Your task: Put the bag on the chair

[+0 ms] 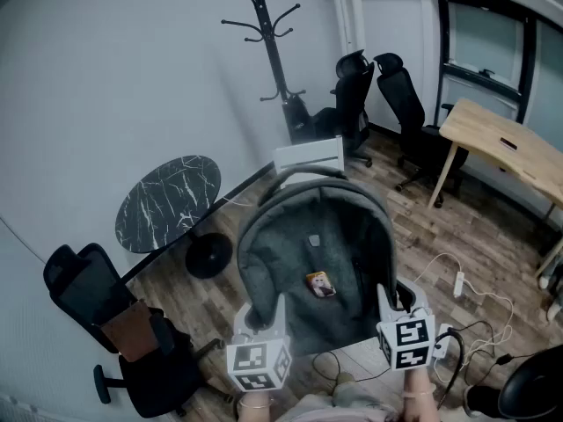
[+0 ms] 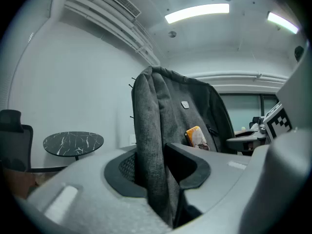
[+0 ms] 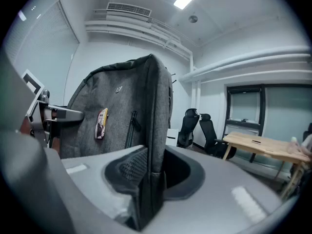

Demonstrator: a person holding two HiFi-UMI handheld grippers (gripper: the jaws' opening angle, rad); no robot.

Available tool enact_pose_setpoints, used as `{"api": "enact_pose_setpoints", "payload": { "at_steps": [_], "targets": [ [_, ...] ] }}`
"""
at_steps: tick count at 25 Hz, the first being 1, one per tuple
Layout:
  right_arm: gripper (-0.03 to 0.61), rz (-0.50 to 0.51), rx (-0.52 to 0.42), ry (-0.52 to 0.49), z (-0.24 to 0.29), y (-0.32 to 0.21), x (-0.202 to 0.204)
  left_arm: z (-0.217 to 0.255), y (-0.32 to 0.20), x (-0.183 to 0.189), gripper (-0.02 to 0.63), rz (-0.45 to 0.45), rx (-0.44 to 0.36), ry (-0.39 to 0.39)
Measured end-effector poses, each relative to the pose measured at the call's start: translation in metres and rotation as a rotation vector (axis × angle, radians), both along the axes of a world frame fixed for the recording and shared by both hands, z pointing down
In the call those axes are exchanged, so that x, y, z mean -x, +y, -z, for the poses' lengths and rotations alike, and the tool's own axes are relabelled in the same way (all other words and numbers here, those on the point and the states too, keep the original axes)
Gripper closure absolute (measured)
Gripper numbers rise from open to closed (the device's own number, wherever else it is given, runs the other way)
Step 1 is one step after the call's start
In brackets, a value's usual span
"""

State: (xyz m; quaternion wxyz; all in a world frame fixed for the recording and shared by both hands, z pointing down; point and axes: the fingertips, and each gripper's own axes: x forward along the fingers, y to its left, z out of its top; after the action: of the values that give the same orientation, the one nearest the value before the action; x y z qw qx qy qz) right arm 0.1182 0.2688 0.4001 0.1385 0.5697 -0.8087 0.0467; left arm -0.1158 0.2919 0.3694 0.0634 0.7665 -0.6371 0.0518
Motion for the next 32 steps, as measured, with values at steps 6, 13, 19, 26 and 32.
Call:
{"api": "enact_pose_setpoints", "payload": {
  "at_steps": [6, 13, 19, 26, 32],
  "targets": [
    [0.494, -0.035, -0.015, 0.018, 0.004, 0.017, 0.027, 0.001, 0.012, 0.027, 0.483, -0.036, -0.008, 0.009],
    [0.494, -0.092, -0.012, 0.039, 0.001, 0.028, 0.051, -0.005, 0.011, 0.051, 0.485, -0.083, -0.003, 0.02],
    [0.494, -0.133, -0.012, 0.047, 0.002, 0.023, 0.053, -0.007, -0.003, 0.053, 0.485, -0.119, 0.002, 0.03],
    [0.494, -0.168, -0.01, 0.048, -0.006, -0.007, 0.048, -0.018, -0.041, 0.048, 0.485, -0.153, 0.014, 0.031],
    [0.494, -0.182, 0.0, 0.056, -0.008, -0.044, 0.044, -0.02, -0.083, 0.043, 0.485, -0.166, 0.033, 0.033]
  ]
}}
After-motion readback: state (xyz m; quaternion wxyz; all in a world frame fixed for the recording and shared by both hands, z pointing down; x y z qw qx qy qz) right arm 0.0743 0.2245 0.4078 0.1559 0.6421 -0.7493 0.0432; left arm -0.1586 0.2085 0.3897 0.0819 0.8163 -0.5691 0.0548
